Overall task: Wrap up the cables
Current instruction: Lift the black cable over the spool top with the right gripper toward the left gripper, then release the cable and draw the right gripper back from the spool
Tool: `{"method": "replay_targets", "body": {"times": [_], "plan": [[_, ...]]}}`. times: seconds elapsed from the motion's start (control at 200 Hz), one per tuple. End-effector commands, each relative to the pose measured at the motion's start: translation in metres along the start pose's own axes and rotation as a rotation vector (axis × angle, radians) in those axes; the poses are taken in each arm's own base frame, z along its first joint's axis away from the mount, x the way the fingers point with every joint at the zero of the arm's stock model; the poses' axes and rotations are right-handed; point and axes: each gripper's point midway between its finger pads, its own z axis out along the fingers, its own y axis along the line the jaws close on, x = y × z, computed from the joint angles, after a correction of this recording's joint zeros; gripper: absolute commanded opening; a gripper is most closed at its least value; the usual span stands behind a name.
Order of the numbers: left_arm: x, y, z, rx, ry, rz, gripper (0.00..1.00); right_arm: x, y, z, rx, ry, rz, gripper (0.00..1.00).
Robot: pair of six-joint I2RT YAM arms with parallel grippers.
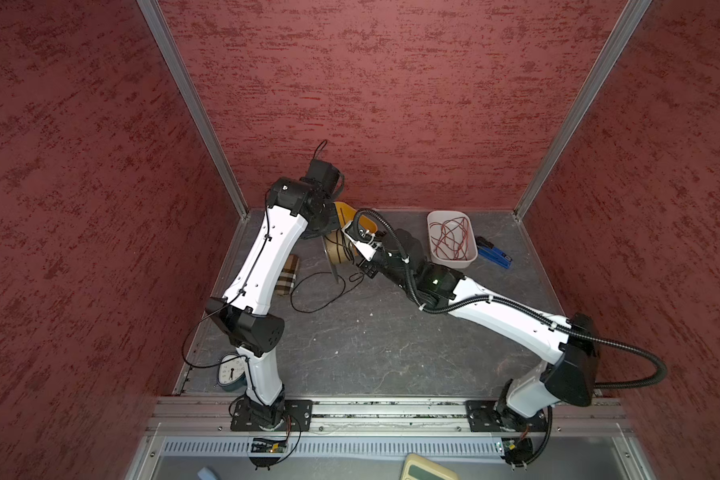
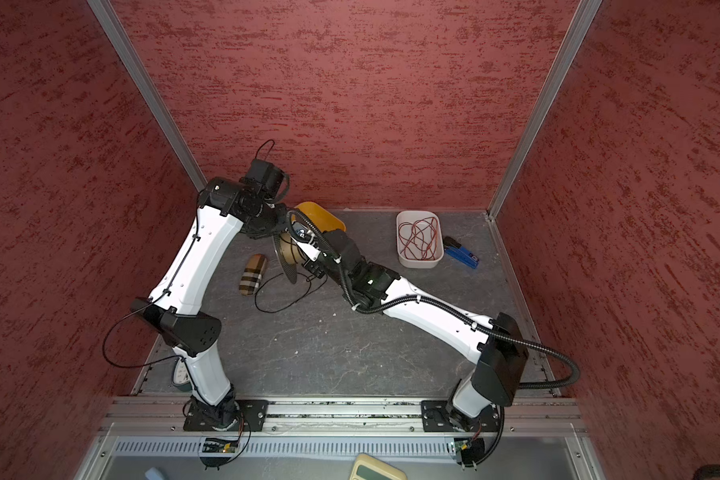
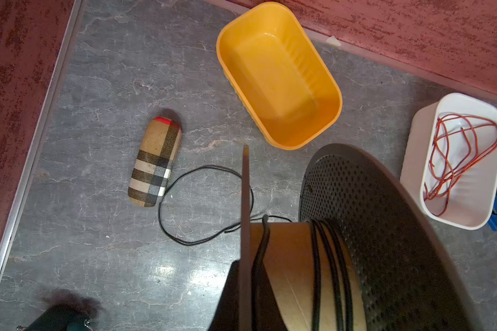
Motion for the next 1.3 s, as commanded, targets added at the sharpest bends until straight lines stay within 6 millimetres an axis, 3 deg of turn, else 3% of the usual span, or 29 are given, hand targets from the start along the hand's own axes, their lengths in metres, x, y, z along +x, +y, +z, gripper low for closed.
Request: {"method": "replay_targets", "body": {"times": [0.0, 0.276, 0.621, 0.731, 0.877, 1.007, 1.212, 1.242, 1.297], "plan": [[0.013, -0.009, -0.003, 0.034, 0.058, 0.083, 0.0, -0.043, -0.029, -0.008, 0.027, -0.135, 0.068, 0.14], [0.012, -0.017, -0.01, 0.073, 0.046, 0.103, 0.0, -0.033, -0.03, -0.001, -0.048, -0.11, 0.105, 0.15], [0.017, -0.027, -0.012, 0.115, 0.068, 0.119, 0.0, -0.029, -0.014, 0.007, -0.163, -0.081, 0.127, 0.15], [0.017, -0.025, -0.014, 0.12, 0.072, 0.119, 0.0, -0.027, -0.023, 0.008, -0.121, -0.069, 0.151, 0.15], [0.013, -0.02, -0.018, 0.128, 0.056, 0.109, 0.0, -0.02, -0.034, 0.002, -0.12, -0.048, 0.237, 0.31], [0.008, -0.015, -0.023, 0.138, 0.041, 0.091, 0.0, -0.009, -0.048, -0.013, -0.106, -0.051, 0.349, 0.53], [0.006, -0.014, -0.03, 0.17, 0.034, 0.078, 0.0, 0.042, -0.052, -0.021, -0.118, 0.029, 0.494, 0.78], [0.006, -0.015, -0.03, 0.175, 0.036, 0.077, 0.0, 0.039, -0.057, -0.032, -0.108, 0.002, 0.504, 0.82], [0.006, -0.015, -0.032, 0.186, 0.04, 0.074, 0.0, 0.051, -0.059, -0.037, -0.088, -0.005, 0.523, 0.89]]}}
